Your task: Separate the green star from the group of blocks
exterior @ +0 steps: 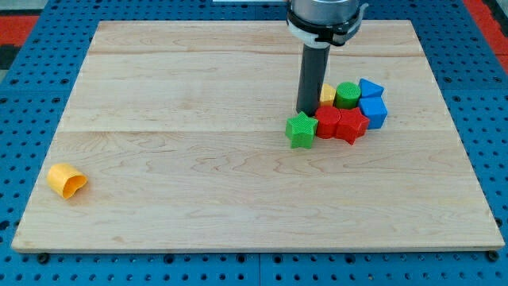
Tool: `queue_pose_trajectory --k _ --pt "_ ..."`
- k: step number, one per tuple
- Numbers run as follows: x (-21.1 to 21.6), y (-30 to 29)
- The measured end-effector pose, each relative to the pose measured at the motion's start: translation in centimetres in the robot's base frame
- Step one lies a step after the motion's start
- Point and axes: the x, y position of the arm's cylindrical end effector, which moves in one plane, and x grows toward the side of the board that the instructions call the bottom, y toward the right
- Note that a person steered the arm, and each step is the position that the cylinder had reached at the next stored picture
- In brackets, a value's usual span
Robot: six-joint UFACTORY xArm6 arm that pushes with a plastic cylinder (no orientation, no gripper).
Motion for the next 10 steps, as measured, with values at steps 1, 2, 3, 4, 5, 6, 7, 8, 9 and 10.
queue_pose_trajectory --k 1,2,3,4,5,6,7,8,9,10 --pt "3.3 -0.5" --pt "4.5 0.4" --pt "6.4 0.5" --pt "7.5 -1.3" --pt "10.2 -5.5" --pt "10.6 -8.9" --pt "10.7 -13.9" --pt "10.8 -19.4" --pt "10.2 -22.0" --pt "6.5 -16.0"
